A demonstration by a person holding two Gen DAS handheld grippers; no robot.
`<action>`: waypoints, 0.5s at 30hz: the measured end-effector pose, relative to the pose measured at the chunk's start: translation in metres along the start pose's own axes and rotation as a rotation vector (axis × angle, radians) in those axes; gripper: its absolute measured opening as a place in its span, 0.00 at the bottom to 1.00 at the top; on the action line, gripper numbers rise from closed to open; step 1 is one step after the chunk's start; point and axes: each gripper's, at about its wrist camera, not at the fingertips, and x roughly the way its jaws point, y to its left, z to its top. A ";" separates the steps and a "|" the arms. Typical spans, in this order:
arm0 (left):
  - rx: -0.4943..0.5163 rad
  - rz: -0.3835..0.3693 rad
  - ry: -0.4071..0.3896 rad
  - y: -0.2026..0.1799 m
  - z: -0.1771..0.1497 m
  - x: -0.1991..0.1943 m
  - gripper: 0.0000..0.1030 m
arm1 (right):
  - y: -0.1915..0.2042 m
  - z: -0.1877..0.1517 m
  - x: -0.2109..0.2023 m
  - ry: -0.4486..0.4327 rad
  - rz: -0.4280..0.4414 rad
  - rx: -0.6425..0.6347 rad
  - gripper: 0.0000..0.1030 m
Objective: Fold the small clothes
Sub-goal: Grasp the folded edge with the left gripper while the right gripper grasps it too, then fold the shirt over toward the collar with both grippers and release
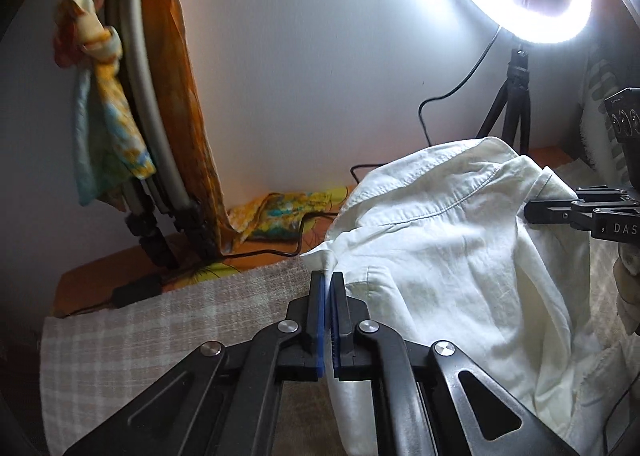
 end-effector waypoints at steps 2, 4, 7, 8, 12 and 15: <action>0.009 0.007 -0.017 -0.002 -0.001 -0.015 0.00 | 0.006 0.000 -0.014 -0.011 0.001 -0.011 0.04; 0.018 0.011 -0.032 -0.006 -0.004 -0.033 0.00 | 0.014 -0.002 -0.030 -0.022 -0.003 -0.027 0.04; 0.038 0.017 -0.051 -0.013 -0.011 -0.059 0.00 | 0.026 -0.009 -0.053 -0.031 0.002 -0.044 0.04; 0.046 0.020 -0.058 -0.016 -0.014 -0.068 0.00 | 0.030 -0.012 -0.059 -0.032 -0.003 -0.053 0.04; 0.066 0.022 -0.073 -0.028 -0.028 -0.098 0.00 | 0.053 -0.028 -0.084 -0.035 -0.012 -0.089 0.04; 0.068 0.018 -0.074 -0.037 -0.045 -0.122 0.00 | 0.070 -0.044 -0.103 -0.038 -0.028 -0.114 0.04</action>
